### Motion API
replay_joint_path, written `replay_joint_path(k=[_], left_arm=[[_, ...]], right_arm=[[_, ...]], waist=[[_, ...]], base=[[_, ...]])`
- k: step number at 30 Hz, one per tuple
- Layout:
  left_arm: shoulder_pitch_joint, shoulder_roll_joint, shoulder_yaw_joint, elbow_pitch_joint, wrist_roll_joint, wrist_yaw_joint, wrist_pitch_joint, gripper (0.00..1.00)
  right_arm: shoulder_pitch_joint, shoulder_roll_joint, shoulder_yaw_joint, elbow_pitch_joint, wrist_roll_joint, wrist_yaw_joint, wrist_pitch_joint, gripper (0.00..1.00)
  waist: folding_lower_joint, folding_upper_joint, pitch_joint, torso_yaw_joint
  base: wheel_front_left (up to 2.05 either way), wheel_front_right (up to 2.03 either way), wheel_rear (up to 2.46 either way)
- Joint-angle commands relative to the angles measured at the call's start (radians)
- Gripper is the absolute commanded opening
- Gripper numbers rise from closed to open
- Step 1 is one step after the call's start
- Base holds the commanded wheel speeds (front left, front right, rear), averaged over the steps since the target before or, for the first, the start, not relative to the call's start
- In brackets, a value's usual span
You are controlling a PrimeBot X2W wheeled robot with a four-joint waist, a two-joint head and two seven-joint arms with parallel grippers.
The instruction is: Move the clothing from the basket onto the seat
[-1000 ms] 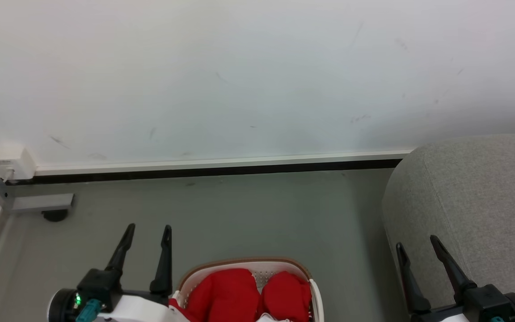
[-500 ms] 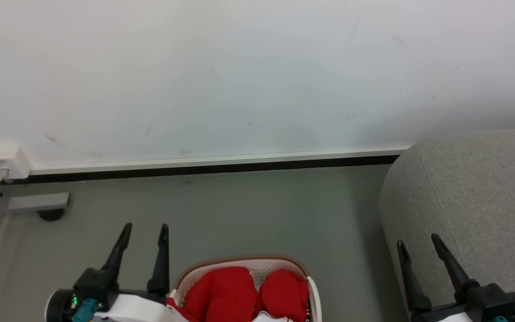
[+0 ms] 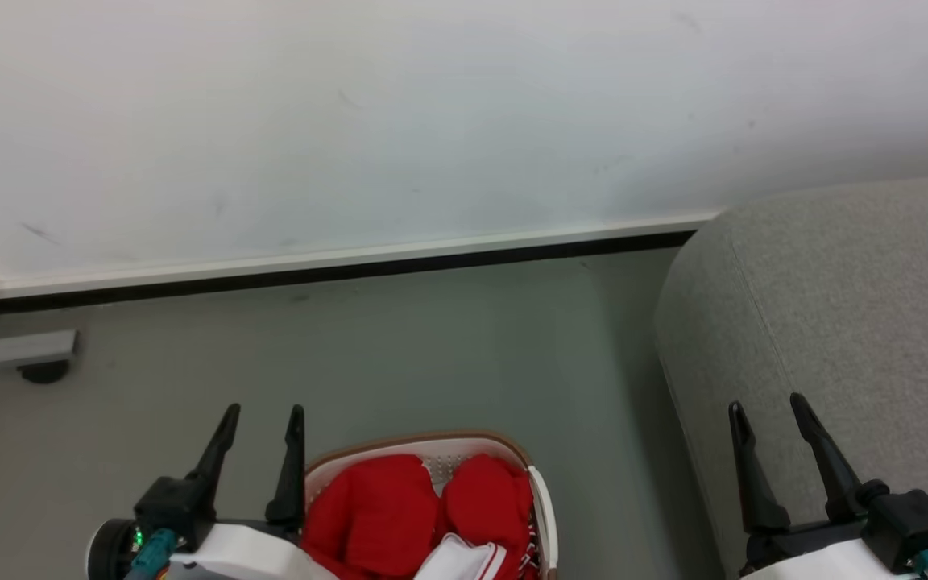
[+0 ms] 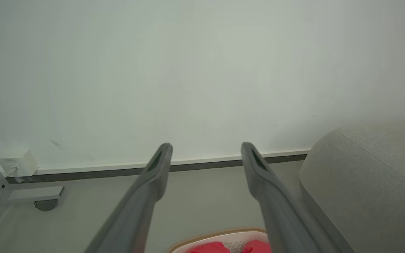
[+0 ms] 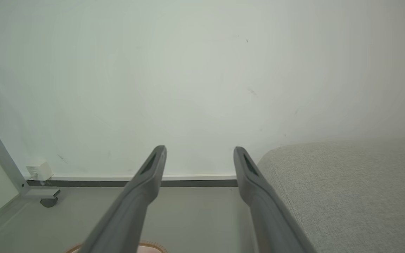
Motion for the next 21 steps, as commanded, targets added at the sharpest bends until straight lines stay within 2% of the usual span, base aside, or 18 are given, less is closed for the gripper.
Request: replay_joint_path(k=[1,7,14,21], left_arm=[[-0.018,0.003,0.003,0.020,0.011,-0.008,-0.001,1.00],[-0.064,0.006,0.010,0.104,0.022,-0.037,-0.001,1.00],[-0.126,0.035,0.001,0.242,0.024,-0.069,-0.001,1.00],[-0.241,0.075,-0.084,0.479,-0.020,-0.097,-0.001,1.00]], right_arm=[[-0.015,-0.005,-0.005,-0.008,0.012,-0.002,0.000,1.00],[-0.043,-0.004,-0.018,-0.027,0.027,-0.002,0.001,1.00],[-0.073,-0.004,-0.020,-0.048,0.046,-0.002,0.001,1.00],[-0.112,-0.004,-0.040,-0.081,0.072,-0.002,0.001,1.00]], waist=[[-0.0001,0.0000,0.029,-0.024],[-0.0001,0.0000,0.097,-0.073],[-0.0001,0.0000,0.178,-0.132],[-0.0001,0.0000,0.287,-0.194]], base=[[0.00,0.00,0.00],[0.00,0.00,0.00],[0.00,0.00,0.00],[0.00,0.00,0.00]])
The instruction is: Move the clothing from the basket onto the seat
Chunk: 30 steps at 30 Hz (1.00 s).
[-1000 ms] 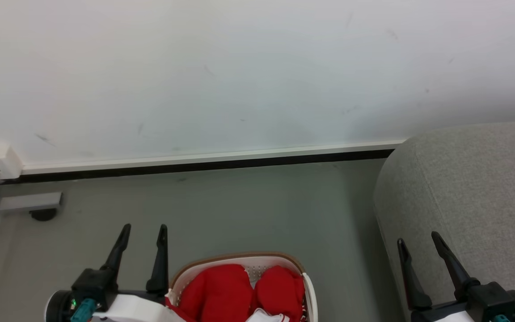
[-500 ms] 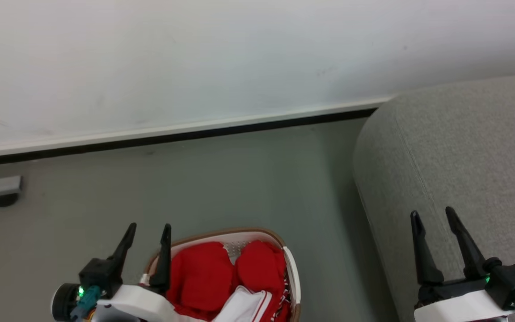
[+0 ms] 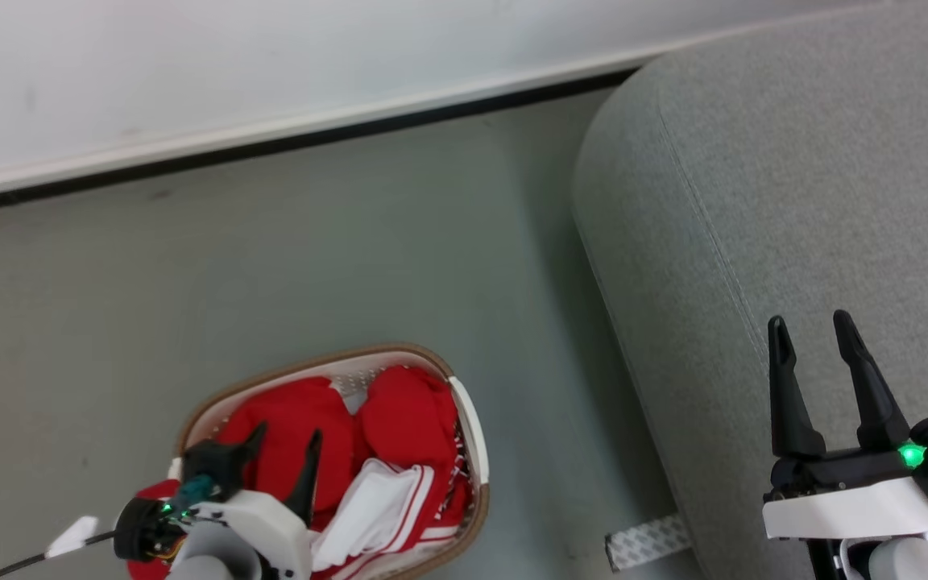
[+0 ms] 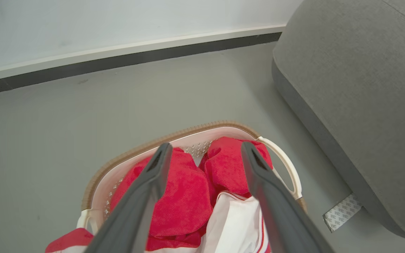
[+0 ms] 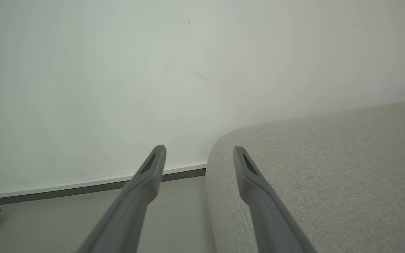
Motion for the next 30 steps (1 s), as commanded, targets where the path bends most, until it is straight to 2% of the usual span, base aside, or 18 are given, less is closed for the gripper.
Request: replay_joint_path(k=[1,3,5,6,8,9,16,22,30], left_arm=[[-0.040,0.015,-0.051,0.060,-0.033,-0.002,-0.001,1.00],[-0.060,0.020,-0.086,0.093,-0.043,-0.003,0.001,1.00],[-0.113,0.046,-0.187,0.177,-0.102,-0.001,0.020,1.00],[-0.113,0.046,-0.187,0.177,-0.102,-0.001,0.020,1.00],[-0.161,0.062,-0.294,0.234,-0.176,-0.001,0.065,1.00],[-0.161,0.062,-0.294,0.234,-0.176,-0.001,0.065,1.00],[-0.227,0.138,-0.527,0.267,-0.381,-0.002,0.225,1.00],[-0.287,0.199,-0.645,0.295,-0.480,-0.002,0.299,1.00],[-0.361,0.240,-0.771,0.319,-0.555,-0.002,0.366,1.00]], right_arm=[[-0.020,-0.003,-0.002,-0.012,0.012,-0.002,0.001,1.00],[-0.024,-0.003,-0.005,-0.017,0.016,-0.002,0.001,1.00],[-0.044,-0.002,-0.015,-0.028,0.029,-0.002,0.001,1.00],[-0.044,-0.002,-0.015,-0.028,0.029,-0.002,0.001,1.00],[-0.061,-0.002,-0.032,-0.039,0.039,-0.002,0.001,1.00],[-0.061,-0.002,-0.032,-0.039,0.039,-0.002,0.001,1.00],[-0.090,-0.002,-0.033,-0.065,0.057,-0.002,0.001,1.00],[-0.106,-0.002,-0.019,-0.084,0.084,-0.002,0.001,1.00],[-0.128,-0.002,0.011,-0.099,0.112,-0.002,0.001,1.00]], waist=[[-0.0001,0.0000,0.067,-0.051],[-0.0001,0.0000,0.081,-0.060],[-0.0001,0.0000,0.124,-0.084],[-0.0001,0.0000,0.124,-0.084],[-0.0001,0.0000,0.167,-0.106],[-0.0001,0.0000,0.167,-0.106],[-0.0001,0.0000,0.244,-0.163],[-0.0001,0.0000,0.313,-0.205],[-0.0001,0.0000,0.392,-0.243]], base=[[0.00,0.00,0.00],[0.00,0.00,0.00],[0.00,0.00,0.00],[0.00,0.00,0.00],[0.00,0.00,0.00],[0.00,0.00,0.00],[0.00,0.00,0.00],[0.00,0.00,0.00],[0.00,0.00,0.00]])
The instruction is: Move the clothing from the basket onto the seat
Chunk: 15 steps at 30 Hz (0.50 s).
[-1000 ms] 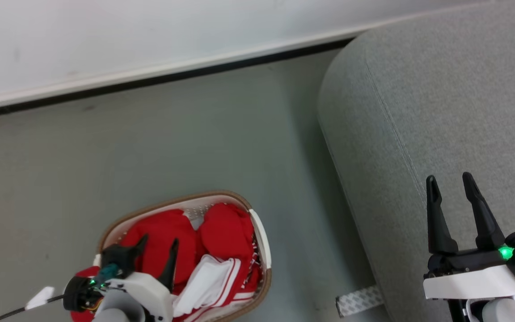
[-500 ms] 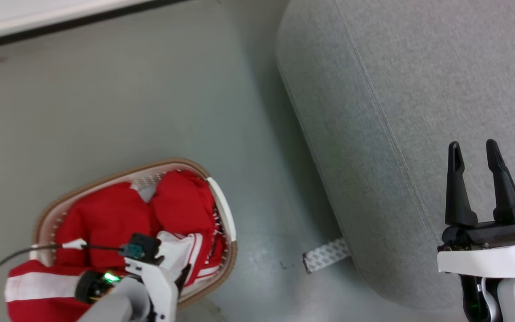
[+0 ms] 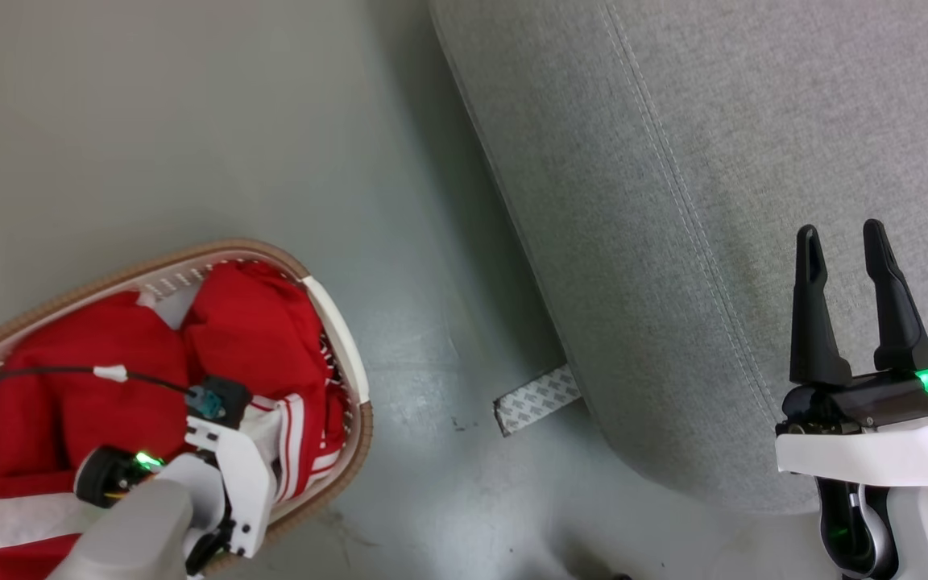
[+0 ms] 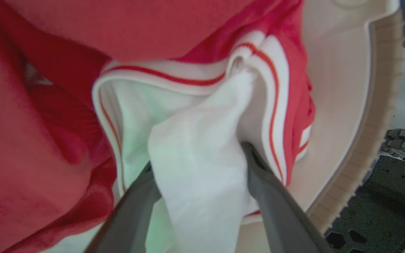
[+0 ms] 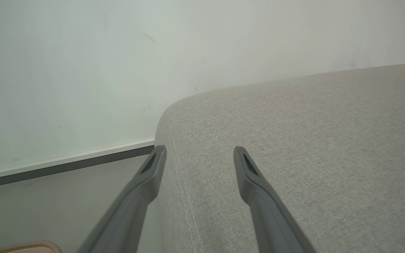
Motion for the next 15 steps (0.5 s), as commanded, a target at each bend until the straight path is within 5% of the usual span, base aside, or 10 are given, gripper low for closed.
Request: replay_joint_path(k=[1,2,3,4,15], left_arm=[[-0.017,0.017,-0.013,0.006,-0.011,0.001,0.003,1.00],[-0.022,0.020,-0.024,0.008,-0.022,0.001,0.001,1.00],[-0.027,0.023,-0.036,0.010,-0.030,0.001,-0.005,0.41],[-0.032,0.025,-0.047,0.011,-0.039,0.001,-0.009,0.03],[-0.054,0.023,-0.143,0.010,-0.133,0.001,-0.064,0.00]], right_arm=[[-0.015,-0.002,0.002,-0.003,0.006,-0.002,0.001,1.00],[-0.018,-0.002,0.005,-0.004,0.010,-0.002,0.001,1.00],[-0.019,-0.002,0.008,-0.004,0.010,-0.002,0.001,1.00],[-0.020,-0.002,0.009,-0.003,0.013,-0.002,0.001,1.00],[-0.026,-0.002,0.002,0.008,0.006,-0.002,0.001,1.00]], waist=[[-0.0002,-0.0001,0.023,-0.016],[-0.0002,-0.0001,0.028,-0.018],[-0.0002,-0.0001,0.031,-0.020],[-0.0002,-0.0001,0.033,-0.021],[-0.0002,-0.0001,0.010,-0.009]], base=[[0.00,0.00,0.00],[0.00,0.00,0.00],[0.00,0.00,0.00],[0.00,0.00,0.00],[0.00,0.00,0.00]])
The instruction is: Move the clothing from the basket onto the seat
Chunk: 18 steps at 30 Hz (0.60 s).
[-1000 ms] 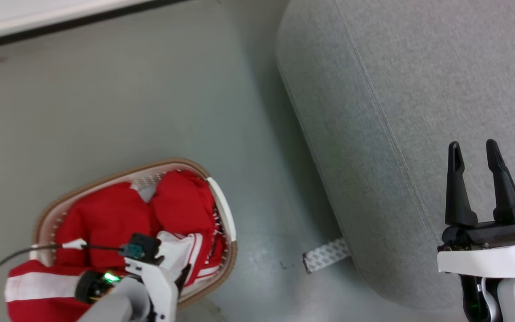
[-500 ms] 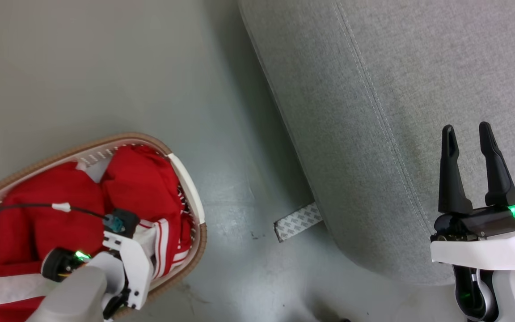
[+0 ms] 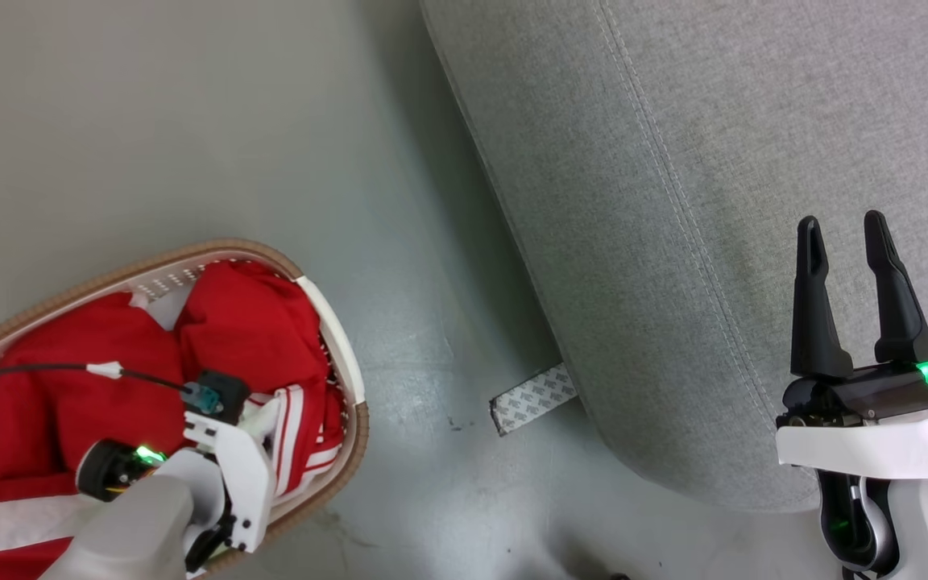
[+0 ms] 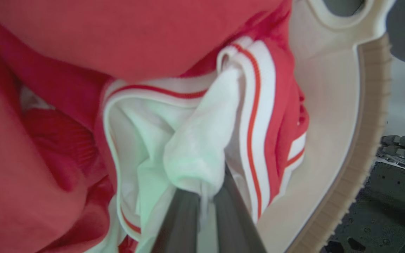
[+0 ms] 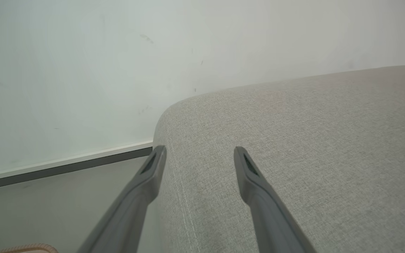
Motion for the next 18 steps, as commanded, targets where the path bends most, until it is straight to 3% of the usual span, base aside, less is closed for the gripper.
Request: replay_joint_path(k=[1,9,18], left_arm=[[-0.013,0.000,-0.012,-0.003,-0.015,0.001,-0.011,0.00],[0.001,-0.058,-0.073,-0.007,-0.092,0.001,-0.072,0.00],[0.038,-0.136,-0.129,-0.037,-0.183,0.001,-0.191,0.00]], right_arm=[[-0.008,-0.002,-0.005,0.005,-0.007,-0.002,0.001,1.00],[-0.012,-0.003,-0.016,0.025,-0.055,-0.002,0.001,1.00],[0.038,-0.003,-0.027,0.071,-0.125,-0.002,0.001,1.00]], waist=[[-0.0001,0.0000,-0.009,0.008],[-0.0001,0.0000,-0.117,0.079],[-0.0001,0.0000,-0.333,0.197]], base=[[0.00,0.00,0.00],[0.00,0.00,0.00],[0.00,0.00,0.00]])
